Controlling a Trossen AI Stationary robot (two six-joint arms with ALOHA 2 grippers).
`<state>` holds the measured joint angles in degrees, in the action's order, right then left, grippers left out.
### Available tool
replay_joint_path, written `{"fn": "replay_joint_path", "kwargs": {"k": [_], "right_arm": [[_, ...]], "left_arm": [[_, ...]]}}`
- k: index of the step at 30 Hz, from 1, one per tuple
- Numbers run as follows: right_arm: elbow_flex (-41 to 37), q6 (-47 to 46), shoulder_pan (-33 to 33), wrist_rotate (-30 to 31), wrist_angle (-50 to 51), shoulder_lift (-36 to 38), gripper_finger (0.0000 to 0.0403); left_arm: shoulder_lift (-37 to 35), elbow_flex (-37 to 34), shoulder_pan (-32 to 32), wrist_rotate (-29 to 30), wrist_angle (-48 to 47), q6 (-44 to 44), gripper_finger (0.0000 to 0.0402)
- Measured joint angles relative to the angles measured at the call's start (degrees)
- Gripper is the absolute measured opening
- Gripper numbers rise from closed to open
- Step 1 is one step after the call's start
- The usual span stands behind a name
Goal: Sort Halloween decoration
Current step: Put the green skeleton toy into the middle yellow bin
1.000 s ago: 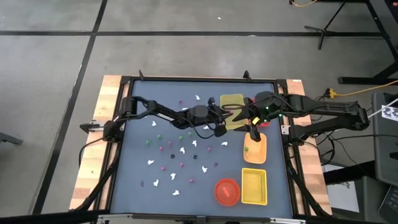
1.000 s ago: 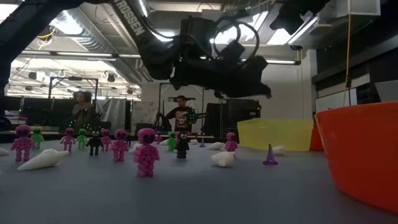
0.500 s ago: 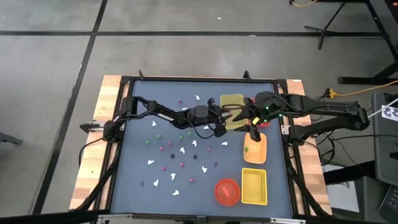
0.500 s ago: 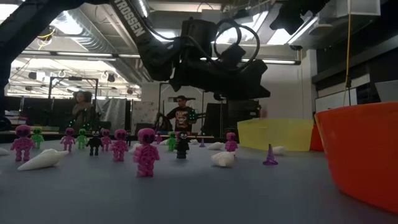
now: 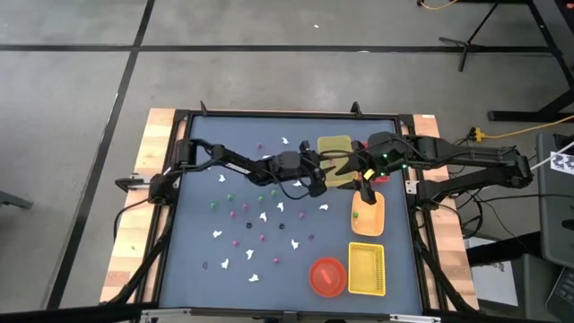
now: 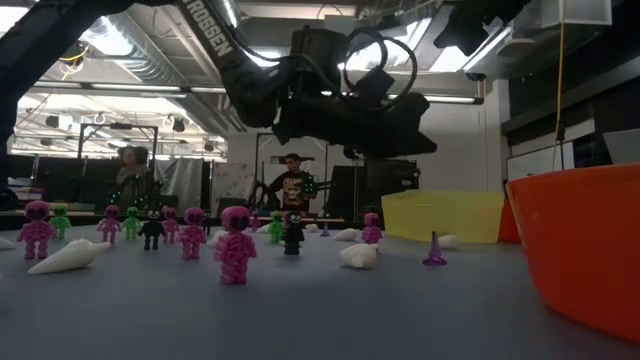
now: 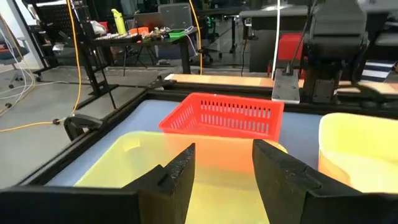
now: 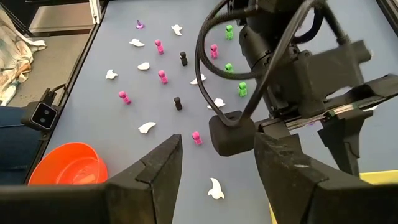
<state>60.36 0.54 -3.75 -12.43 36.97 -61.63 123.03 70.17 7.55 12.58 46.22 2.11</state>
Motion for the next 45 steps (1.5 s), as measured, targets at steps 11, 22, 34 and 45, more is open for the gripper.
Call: {"fn": "replay_joint_path", "kwargs": {"k": [11, 22, 34, 45], "right_arm": [[0.00, -0.02, -0.02, 0.00, 0.01, -0.02, 0.0198], [0.01, -0.02, -0.01, 0.00, 0.02, -0.02, 0.0198], [0.01, -0.02, -0.01, 0.00, 0.07, -0.02, 0.0198], [0.00, -0.03, -0.02, 0.00, 0.05, -0.02, 0.0198]], "left_arm": [[-12.56, -0.02, -0.13, -0.01, -20.72, 0.13, 0.0144], [-26.29, -0.04, -3.20, -0.03, -50.83, -2.89, 0.0144], [-27.53, -0.10, -6.72, -0.03, -71.07, -14.68, 0.0144], [-27.51, -6.77, -7.99, 0.32, -71.41, -21.64, 0.0144]]}}
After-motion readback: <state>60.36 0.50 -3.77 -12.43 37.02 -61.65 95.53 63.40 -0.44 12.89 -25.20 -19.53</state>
